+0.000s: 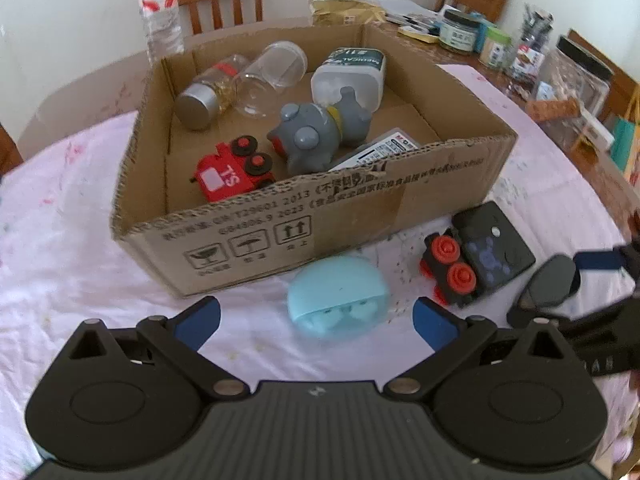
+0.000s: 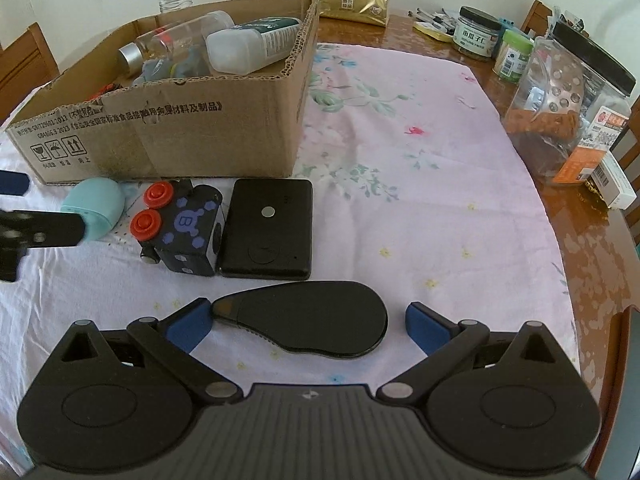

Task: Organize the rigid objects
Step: 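Move the left gripper to the light blue round case while the right gripper approaches the black paddle, then grasp the light blue round case with the left gripper while the right gripper grasps the black paddle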

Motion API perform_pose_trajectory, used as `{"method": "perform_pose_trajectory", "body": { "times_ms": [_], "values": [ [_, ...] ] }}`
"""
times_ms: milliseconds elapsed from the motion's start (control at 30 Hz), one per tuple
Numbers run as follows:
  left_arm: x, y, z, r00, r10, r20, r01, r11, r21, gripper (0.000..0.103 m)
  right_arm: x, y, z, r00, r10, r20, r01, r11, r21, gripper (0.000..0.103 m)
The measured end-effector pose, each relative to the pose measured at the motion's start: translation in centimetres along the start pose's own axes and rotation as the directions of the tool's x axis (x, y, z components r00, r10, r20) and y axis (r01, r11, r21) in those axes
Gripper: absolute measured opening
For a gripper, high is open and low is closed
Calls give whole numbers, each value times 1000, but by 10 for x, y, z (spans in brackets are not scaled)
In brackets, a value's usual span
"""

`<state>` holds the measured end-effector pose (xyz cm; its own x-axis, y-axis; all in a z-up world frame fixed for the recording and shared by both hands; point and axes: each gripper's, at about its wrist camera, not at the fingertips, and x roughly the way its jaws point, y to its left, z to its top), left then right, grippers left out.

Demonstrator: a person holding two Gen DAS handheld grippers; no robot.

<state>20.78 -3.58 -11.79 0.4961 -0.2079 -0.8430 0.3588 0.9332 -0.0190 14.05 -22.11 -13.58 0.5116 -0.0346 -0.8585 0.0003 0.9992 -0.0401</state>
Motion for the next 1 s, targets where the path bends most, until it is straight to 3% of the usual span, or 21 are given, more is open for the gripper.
{"method": "perform_pose_trajectory", "body": {
  "times_ms": [267, 767, 1000],
  "values": [
    [21, 4, -3, 998, 54, -26, -56, 993, -101, 102, 0, -1, -1, 1000, 9, 3, -9, 1000, -15, 103],
    [-1, 35, -34, 980, 175, -97, -191, 964, -184, 102, 0, -3, 0, 999, 46, 8, -45, 996, -74, 103],
    [2, 22, -19, 990, 133, -39, -138, 966, -217, 102, 1, -4, 0, 998, 57, 15, -55, 994, -92, 103]
  ]
}}
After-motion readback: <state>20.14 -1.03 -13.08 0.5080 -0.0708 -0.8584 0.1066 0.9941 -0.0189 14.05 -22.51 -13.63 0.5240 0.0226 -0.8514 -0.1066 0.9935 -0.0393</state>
